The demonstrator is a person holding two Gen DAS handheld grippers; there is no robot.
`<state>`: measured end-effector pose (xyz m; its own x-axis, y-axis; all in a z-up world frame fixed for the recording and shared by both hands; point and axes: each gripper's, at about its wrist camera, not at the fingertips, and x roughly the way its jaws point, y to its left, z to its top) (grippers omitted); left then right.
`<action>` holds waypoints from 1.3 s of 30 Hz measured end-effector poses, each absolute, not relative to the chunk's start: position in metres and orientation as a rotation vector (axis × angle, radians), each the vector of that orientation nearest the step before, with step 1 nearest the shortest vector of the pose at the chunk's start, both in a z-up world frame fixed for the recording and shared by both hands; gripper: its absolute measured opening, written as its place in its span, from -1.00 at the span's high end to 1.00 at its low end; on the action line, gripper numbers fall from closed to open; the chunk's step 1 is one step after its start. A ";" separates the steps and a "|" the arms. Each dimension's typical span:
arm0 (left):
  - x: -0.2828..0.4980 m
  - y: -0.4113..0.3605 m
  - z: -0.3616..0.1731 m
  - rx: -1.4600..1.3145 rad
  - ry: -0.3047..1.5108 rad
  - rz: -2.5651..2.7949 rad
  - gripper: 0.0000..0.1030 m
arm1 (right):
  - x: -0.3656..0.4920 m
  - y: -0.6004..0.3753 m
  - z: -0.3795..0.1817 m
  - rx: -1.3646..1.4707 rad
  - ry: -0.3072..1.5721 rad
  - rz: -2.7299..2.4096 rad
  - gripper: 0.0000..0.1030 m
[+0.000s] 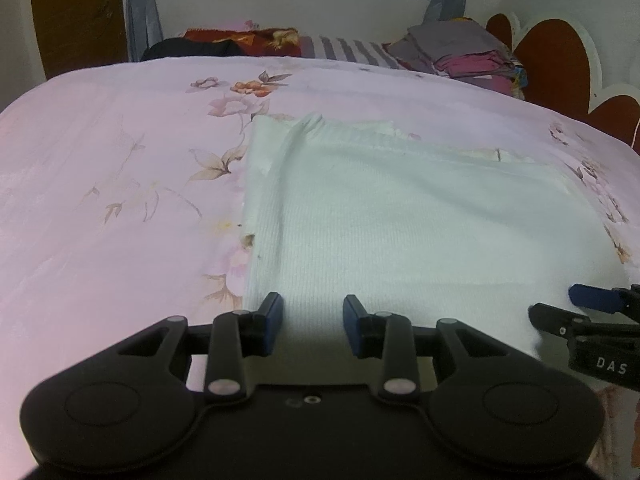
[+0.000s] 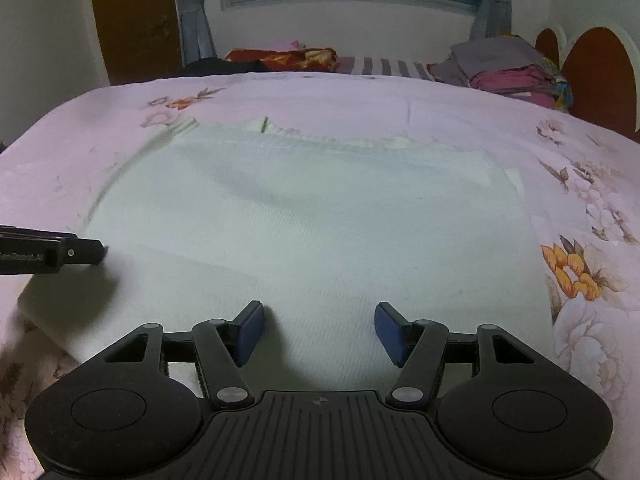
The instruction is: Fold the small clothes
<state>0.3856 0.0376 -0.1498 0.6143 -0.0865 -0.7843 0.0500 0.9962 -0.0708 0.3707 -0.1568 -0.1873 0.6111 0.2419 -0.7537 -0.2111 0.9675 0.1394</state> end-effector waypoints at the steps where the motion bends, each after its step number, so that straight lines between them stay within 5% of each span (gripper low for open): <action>1: 0.384 0.038 -0.148 -0.049 0.912 -0.080 0.33 | 0.371 -0.157 -0.186 0.042 0.878 0.260 -0.19; 3: 0.382 0.040 -0.145 -0.059 0.923 -0.085 0.30 | 0.371 -0.159 -0.185 0.066 0.884 0.265 -0.19; 8: 0.369 0.051 -0.135 -0.128 0.936 -0.107 -0.15 | 0.367 -0.156 -0.178 0.115 0.890 0.266 -0.19; 22: 0.335 0.071 -0.136 -0.211 1.026 -0.191 -0.19 | 0.343 -0.142 -0.173 0.119 0.937 0.173 -0.19; 39: 0.336 0.108 -0.201 -0.961 0.995 -0.236 -0.17 | 0.315 -0.139 -0.152 0.154 0.898 0.135 -0.19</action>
<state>0.3360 0.1083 -0.2010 0.5572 -0.5707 -0.6032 -0.2385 0.5858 -0.7746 0.3151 -0.1393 -0.1521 0.6162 0.1811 -0.7665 -0.0521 0.9805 0.1897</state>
